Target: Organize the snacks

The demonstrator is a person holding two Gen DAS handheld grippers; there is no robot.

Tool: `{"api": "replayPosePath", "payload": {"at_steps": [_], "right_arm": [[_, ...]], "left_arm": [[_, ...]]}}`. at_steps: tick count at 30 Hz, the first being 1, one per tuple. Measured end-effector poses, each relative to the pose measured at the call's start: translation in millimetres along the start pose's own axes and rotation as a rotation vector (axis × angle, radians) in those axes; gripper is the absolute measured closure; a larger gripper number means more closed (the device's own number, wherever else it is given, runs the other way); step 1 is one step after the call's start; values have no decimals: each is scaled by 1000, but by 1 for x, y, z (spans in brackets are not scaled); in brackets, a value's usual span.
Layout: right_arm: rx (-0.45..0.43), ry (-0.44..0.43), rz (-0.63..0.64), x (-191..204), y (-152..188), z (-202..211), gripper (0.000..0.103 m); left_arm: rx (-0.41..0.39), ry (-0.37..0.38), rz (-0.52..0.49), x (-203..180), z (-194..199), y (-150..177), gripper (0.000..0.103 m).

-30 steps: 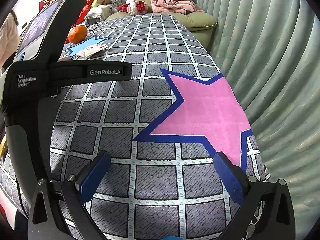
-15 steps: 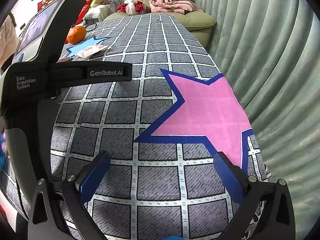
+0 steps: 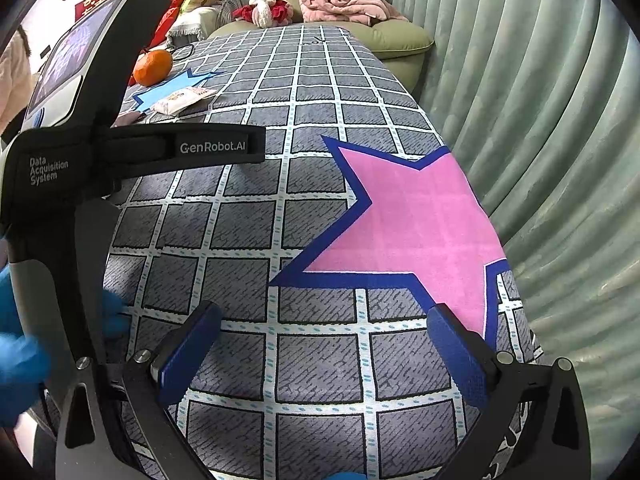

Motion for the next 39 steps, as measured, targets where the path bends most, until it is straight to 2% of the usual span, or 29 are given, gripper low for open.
{"api": "replayPosePath", "payload": {"at_steps": [4,9,14,16,20,22,26,30,33,37,39], "right_arm": [[-5,-2,3,2,-1,-2,0],[-5,-3,3,3,-3,-3,0],[-12,-7,7,3,-2,-2,0],[-18,-7,7,3,-1,-2,0],[-32,-7,5,2,1,0,0],[-34,-6,3,2,3,2,0],[-29,-1,-3,3,5,2,0],[-20,3,-7,2,1,1,0],[-22,3,-6,2,0,0,0],[-21,4,-6,4,-1,-1,0],[-24,4,-7,3,-1,-1,0]], "left_arm": [[15,6,-10,-1,-1,1,0],[130,55,-71,-7,12,9,0],[35,121,-125,4,70,6,0],[6,104,-143,22,86,8,0],[-25,10,-111,92,105,16,0],[-1,-27,-67,134,103,21,0],[62,-37,-12,179,94,30,0],[74,-23,-56,187,84,27,0],[72,-69,-77,197,80,25,0],[109,-26,-69,203,73,28,0],[116,-42,-96,200,69,28,0]]}}
Point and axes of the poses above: each gripper's, at about its wrist camera, not at the fingertips, and z roughly against the way its jaws point, x to its left, y to its underside, the point moved 10 cm from there along -z, roughly the way its jaws point, and after that the axes turned 5 degrees about y, right-handed, at the moved point
